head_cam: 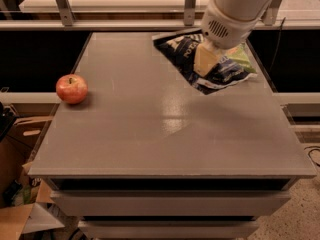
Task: Move blue chip bag near apple
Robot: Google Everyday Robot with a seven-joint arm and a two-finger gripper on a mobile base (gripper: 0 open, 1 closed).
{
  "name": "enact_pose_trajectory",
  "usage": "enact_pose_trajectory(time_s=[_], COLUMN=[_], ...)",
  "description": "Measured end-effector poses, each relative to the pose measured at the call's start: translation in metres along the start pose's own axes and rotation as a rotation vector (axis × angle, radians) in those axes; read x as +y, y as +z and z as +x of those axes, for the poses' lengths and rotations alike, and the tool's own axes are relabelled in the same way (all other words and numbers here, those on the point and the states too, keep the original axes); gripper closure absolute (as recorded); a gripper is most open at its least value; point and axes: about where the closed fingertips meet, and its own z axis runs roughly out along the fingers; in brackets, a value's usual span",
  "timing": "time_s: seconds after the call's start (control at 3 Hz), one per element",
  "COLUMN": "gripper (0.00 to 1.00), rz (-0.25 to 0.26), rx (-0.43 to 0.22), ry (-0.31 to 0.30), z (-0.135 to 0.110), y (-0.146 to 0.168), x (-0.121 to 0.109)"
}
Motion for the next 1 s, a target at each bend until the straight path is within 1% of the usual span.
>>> enact_pose_trajectory(time_s=[0.33,0.67,1.0], gripper=[1.00,1.00,1.00], rz=[-0.031,-0.065,-0.082], rx=[0.013,0.023,0.025], ry=[-0.213,-0.366,-0.481], z=[-0.032,-0.059,-0.092], y=[0.012,0.025,0.035], x=[0.051,0.093,0.120])
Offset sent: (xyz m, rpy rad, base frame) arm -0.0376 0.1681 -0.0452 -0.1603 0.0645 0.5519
